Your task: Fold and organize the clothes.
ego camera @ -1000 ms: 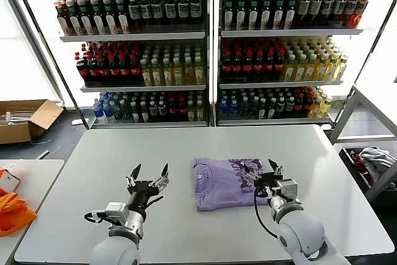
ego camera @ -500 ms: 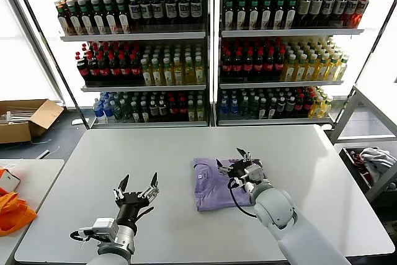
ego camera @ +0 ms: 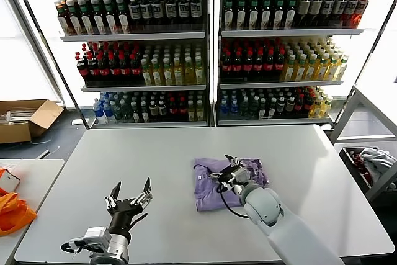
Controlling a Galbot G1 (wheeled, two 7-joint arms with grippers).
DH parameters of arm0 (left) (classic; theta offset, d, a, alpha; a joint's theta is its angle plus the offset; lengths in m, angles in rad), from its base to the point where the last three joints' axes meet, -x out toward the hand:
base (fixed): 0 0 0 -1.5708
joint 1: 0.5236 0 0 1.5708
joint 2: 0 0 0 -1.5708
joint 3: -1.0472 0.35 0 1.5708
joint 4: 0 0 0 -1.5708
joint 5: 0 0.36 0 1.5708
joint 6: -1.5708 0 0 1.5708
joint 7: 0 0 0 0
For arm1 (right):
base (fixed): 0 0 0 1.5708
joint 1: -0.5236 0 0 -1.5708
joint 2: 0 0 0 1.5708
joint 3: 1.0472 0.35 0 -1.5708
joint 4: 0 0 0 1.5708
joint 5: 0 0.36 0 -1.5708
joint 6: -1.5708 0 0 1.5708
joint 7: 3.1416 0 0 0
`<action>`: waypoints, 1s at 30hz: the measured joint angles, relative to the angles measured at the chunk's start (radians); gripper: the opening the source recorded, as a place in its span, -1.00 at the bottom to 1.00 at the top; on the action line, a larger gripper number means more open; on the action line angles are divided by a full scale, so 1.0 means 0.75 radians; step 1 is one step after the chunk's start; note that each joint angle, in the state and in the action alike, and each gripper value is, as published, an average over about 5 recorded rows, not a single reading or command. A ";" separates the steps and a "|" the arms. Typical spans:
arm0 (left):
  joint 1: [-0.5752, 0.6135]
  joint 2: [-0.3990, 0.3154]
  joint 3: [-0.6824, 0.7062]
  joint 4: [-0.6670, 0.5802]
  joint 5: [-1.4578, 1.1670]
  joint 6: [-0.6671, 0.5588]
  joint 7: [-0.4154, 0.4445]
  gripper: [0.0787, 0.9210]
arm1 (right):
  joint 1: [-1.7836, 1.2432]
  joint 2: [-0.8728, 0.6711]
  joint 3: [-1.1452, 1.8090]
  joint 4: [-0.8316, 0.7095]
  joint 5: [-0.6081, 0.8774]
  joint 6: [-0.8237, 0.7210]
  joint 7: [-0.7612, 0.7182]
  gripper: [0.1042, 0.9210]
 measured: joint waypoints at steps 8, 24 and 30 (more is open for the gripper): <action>0.018 -0.001 -0.007 -0.008 0.002 -0.002 0.007 0.77 | -0.002 0.027 0.003 -0.042 -0.023 0.013 -0.007 0.76; -0.010 0.022 -0.065 -0.001 0.059 -0.112 0.014 0.77 | -0.191 0.045 0.300 0.206 -0.037 0.081 0.111 0.76; -0.035 0.030 -0.065 0.025 0.094 -0.163 0.016 0.77 | -0.366 0.018 0.518 0.300 -0.035 0.093 0.163 0.76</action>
